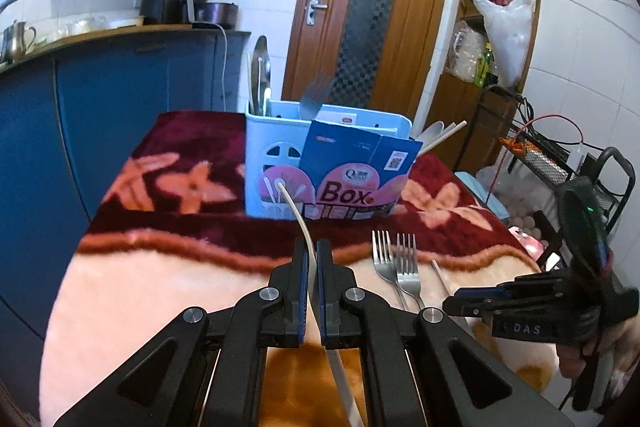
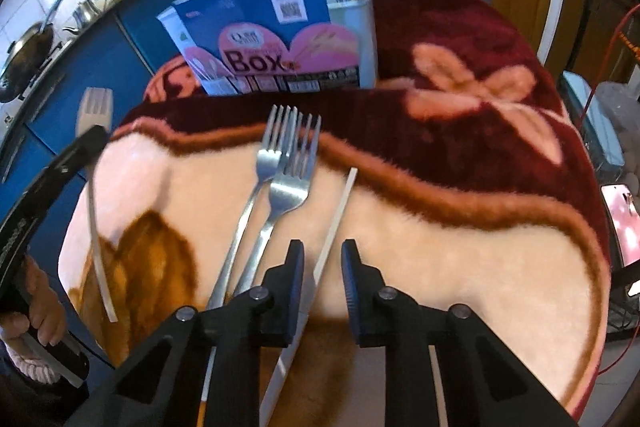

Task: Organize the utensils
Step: 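Close the left tool on a thin white stick while the right tool grasps a metal knife, then lift the white stick and knife, lower them into the blue holder, open both tools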

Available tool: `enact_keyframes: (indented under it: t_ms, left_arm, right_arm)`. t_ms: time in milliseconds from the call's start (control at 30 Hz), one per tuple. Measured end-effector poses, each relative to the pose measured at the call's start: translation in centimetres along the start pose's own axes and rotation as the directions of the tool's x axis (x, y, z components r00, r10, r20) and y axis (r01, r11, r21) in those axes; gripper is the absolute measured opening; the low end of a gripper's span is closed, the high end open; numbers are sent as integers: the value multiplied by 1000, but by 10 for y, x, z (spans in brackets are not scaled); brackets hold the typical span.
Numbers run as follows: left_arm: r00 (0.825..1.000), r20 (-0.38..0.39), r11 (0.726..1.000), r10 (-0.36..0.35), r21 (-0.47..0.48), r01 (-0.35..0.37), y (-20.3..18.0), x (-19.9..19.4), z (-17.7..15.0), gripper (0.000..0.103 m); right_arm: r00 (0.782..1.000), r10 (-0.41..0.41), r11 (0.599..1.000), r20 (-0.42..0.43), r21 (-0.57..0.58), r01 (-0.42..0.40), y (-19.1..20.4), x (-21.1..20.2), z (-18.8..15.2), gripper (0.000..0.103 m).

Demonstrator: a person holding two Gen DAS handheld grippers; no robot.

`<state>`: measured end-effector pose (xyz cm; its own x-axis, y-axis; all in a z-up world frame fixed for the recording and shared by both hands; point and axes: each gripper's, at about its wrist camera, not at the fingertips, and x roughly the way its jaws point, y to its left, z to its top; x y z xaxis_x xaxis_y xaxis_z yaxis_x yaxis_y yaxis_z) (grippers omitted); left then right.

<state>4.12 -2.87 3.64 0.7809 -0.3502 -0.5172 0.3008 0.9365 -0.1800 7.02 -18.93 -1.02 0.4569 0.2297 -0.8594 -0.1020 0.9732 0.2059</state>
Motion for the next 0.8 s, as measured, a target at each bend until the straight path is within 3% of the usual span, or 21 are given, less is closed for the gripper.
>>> enact_keyframes:
  t_ms: [233,367,500,633,800]
  left_arm:
    - [1000,26,1000,8,4,-8,6,-3,5,4]
    - [999,53,1000,8,15,-9,7,-5,12,4]
    - [997,82,1000,9,24,-11,7,-8,21,4]
    - [993,114,999,28,30,-31,8,-9,32,4]
    - [983,175,998,48,32,-54,8,-11,48,4]
  right_arm:
    - [995,-5,1000,-96,0,5,-1,9,14,18]
    - [994,3,1000,-105,29,0,-6,11,16,11]
    - [998,24,998,-55,54,-21,-9,7,12,6]
    - [996,71,993,54,86,-76,-15,-9,3,6]
    - [973,86,991,216,82,-106,-16,-36,-3,6]
